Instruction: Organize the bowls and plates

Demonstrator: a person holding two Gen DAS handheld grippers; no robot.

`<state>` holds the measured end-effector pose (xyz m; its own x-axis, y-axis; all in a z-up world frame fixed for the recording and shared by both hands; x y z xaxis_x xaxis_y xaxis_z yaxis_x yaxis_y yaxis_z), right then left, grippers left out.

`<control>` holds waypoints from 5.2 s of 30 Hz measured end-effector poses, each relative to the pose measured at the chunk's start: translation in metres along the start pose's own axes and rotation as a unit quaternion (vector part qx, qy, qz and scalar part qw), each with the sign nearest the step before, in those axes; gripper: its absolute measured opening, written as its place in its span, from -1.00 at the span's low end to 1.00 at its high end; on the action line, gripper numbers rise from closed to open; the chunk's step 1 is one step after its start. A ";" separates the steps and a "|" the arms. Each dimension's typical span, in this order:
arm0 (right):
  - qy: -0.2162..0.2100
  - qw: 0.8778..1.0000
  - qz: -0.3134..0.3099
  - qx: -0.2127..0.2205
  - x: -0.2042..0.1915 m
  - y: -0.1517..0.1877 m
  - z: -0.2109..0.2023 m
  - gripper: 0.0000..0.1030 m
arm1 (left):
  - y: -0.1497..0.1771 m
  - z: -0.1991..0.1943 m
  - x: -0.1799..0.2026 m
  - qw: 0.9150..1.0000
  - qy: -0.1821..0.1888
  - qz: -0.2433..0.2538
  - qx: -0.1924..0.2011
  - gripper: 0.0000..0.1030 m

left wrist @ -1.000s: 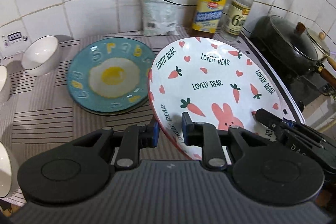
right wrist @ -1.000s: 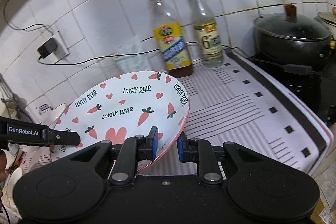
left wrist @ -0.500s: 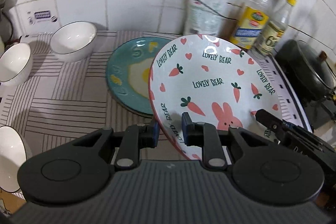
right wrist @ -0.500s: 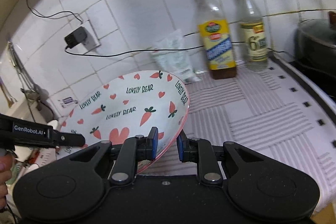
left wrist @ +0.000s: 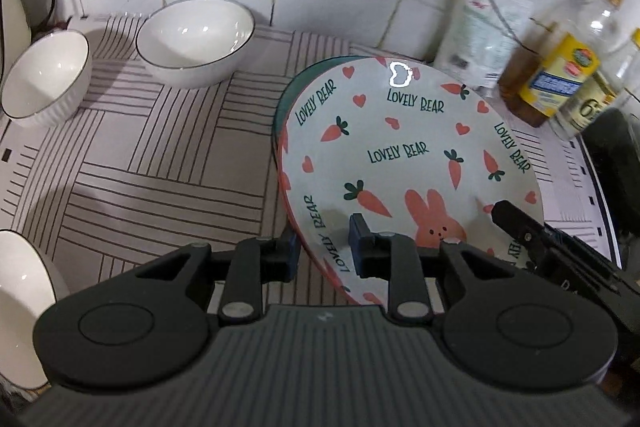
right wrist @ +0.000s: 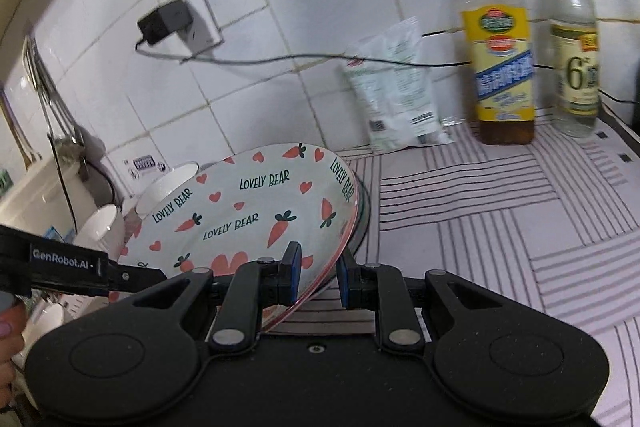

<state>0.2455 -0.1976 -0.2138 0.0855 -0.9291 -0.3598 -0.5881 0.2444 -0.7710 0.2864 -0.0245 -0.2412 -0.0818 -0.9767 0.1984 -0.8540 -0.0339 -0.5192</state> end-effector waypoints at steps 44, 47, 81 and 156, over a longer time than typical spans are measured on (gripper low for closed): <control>0.134 0.982 -0.127 -0.039 -0.012 -0.004 0.060 -0.29 | -0.013 0.046 0.002 0.997 -0.036 -0.007 -0.072 -0.41; 0.136 0.982 -0.128 -0.038 -0.011 -0.005 0.062 -0.29 | -0.014 0.046 0.002 0.997 -0.035 -0.005 -0.074 -0.42; 0.066 0.993 -0.087 -0.049 -0.107 -0.012 -0.072 0.37 | 0.023 -0.118 -0.022 0.990 -0.034 0.133 -0.017 -0.09; -0.129 0.980 -0.070 -0.138 -0.254 0.130 0.055 -0.67 | 0.072 -0.063 -0.214 0.995 -0.080 -0.046 -0.045 -0.66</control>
<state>0.1916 0.0853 -0.2515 0.3597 -0.8389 -0.4085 -0.7482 0.0022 -0.6634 0.2103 0.1956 -0.2687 0.0759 -0.9917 0.1034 -0.8969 -0.1132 -0.4275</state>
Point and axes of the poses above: each gripper's, at about its wrist camera, not at the fingertips, and z roughly the way its jaws point, x to its right, y to its underside, the point moved 10 cm from there along z, roughly the way its jaws point, and after that the axes turned 3 degrees about -y, right-handed, at the moved point
